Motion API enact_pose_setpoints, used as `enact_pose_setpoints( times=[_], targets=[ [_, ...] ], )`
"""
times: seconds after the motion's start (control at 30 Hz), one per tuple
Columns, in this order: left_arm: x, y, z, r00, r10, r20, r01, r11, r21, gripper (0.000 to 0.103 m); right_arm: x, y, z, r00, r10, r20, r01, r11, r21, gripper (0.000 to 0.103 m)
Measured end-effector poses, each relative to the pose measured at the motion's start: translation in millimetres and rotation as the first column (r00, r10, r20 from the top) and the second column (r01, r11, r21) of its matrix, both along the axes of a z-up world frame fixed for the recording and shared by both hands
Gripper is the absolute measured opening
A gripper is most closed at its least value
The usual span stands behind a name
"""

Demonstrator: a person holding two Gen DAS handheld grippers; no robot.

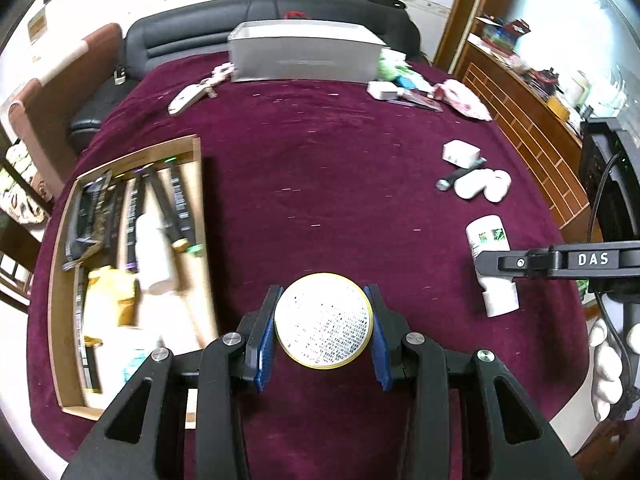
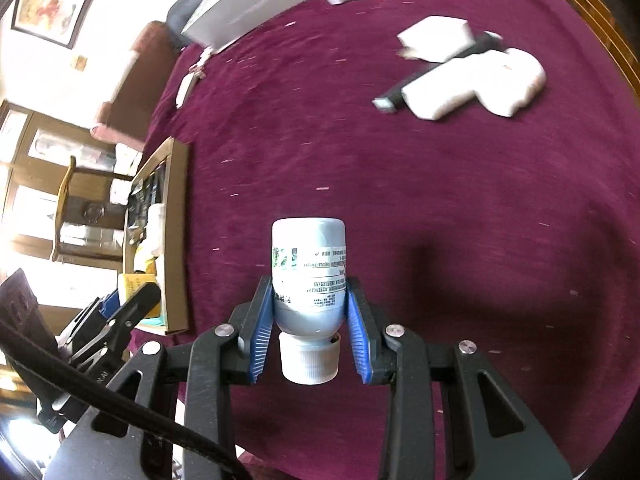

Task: Organize objects
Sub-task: 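Carry the white bottle and yellow-lidded tin toward the cardboard tray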

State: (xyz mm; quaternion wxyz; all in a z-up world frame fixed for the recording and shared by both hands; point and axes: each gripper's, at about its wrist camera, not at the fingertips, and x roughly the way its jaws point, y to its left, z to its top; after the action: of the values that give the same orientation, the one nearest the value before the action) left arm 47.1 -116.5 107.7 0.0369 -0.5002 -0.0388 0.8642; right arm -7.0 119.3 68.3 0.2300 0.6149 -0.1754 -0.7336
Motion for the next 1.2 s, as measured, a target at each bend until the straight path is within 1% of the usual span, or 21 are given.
enact_pose_setpoints(
  times=[0.13, 0.37, 0.5, 0.63, 0.87, 1.03, 1.2],
  targets=[
    [2.1, -38.8, -1.8, 0.999, 0.035, 0.009, -0.035, 0.999, 0.003, 0.035, -1.2, -43.3, 5.4, 0.999, 0.036, 0.004, -0.036, 0.999, -0.027, 0.032],
    [5.2, -109.5, -9.5, 0.995, 0.093, 0.028, -0.093, 0.996, 0.015, 0.035, -8.5, -119.2, 9.9, 0.995, 0.103, -0.005, -0.104, 0.994, -0.032, 0.032],
    [10.2, -158.0, -18.2, 0.988, 0.147, 0.051, -0.149, 0.988, 0.03, 0.035, -11.8, -162.7, 9.9, 0.99, 0.139, -0.003, -0.139, 0.99, -0.039, 0.032],
    [19.0, -192.4, -25.5, 0.981, 0.178, 0.076, -0.182, 0.982, 0.052, 0.035, -12.1, -201.0, 8.6, 0.986, 0.169, 0.004, -0.169, 0.985, -0.047, 0.033],
    [33.0, -219.4, -35.8, 0.979, 0.172, 0.113, -0.182, 0.98, 0.078, 0.035, -12.5, -245.1, 5.2, 0.98, 0.2, 0.017, -0.199, 0.979, -0.043, 0.033],
    [36.5, -217.2, -46.0, 0.981, 0.131, 0.142, -0.146, 0.985, 0.097, 0.035, -12.9, -265.2, -1.5, 0.976, 0.216, 0.034, -0.215, 0.976, -0.027, 0.033],
    [38.3, -215.0, -58.6, 0.978, 0.113, 0.176, -0.134, 0.985, 0.113, 0.035, -11.5, -280.7, -3.1, 0.972, 0.234, 0.038, -0.233, 0.972, -0.015, 0.033]
  ],
)
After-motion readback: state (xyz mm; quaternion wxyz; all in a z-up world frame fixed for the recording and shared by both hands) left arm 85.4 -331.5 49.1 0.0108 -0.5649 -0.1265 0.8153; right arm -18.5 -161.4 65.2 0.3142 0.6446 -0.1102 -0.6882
